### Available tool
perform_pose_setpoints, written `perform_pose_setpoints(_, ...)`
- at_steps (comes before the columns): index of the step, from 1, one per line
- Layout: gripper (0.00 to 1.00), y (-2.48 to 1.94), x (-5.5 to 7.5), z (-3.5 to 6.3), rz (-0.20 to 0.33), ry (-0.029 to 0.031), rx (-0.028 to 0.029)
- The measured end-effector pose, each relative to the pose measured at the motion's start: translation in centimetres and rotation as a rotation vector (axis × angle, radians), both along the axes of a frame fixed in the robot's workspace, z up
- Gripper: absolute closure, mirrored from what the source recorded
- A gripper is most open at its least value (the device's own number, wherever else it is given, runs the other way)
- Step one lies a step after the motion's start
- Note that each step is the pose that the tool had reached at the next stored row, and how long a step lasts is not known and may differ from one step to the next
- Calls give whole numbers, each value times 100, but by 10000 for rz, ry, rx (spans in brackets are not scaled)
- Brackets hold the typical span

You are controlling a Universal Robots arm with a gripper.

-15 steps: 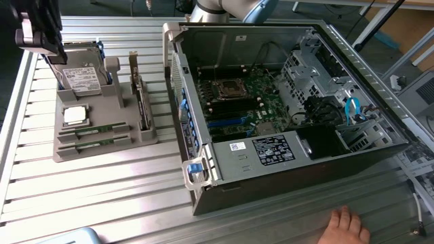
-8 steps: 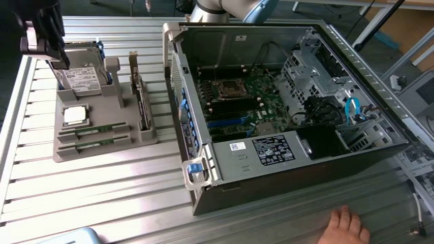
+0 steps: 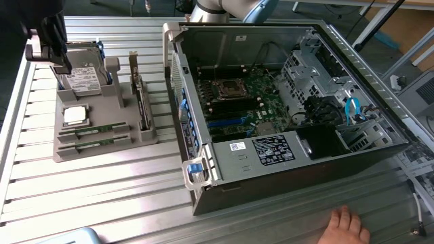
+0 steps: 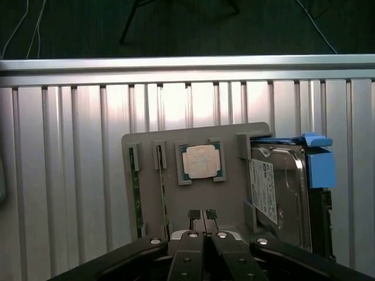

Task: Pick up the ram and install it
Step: 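Pick up the ram and move it above insertion slot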

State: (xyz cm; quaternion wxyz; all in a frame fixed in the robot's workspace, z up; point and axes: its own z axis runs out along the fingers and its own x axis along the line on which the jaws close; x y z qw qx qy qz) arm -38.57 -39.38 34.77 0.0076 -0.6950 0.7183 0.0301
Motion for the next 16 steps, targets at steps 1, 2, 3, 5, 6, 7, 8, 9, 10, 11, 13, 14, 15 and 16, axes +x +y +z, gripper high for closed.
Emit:
perform_pose_setpoints(1,89,0,0,-12,0,1,-1)
perform_pose_setpoints(2,89,0,0,-25,0,1,-1)
perform_pose_setpoints(3,89,-1,0,-38,1,2,-1)
perform_pose_setpoints(5,89,-1,0,-61,1,2,-1)
perform_pose_setpoints(6,89,-1,0,-73,1,2,-1)
perform_pose_setpoints(7,89,-1,0,-85,0,1,-1)
perform_pose_setpoints(8,89,-1,0,-96,1,1,-1)
perform_pose_setpoints(9,89,-1,0,-108,1,0,0)
perform_pose_setpoints(10,89,-1,0,-121,0,1,-1)
perform_pose_setpoints(11,89,-1,0,-130,0,1,0)
perform_pose_setpoints(13,89,-1,0,-151,0,1,-1)
perform_pose_setpoints(14,89,-1,0,-162,1,1,0)
perform_pose_setpoints(15,89,-1,0,-173,0,0,0)
perform_pose_setpoints(16,89,-2,0,-184,0,0,0)
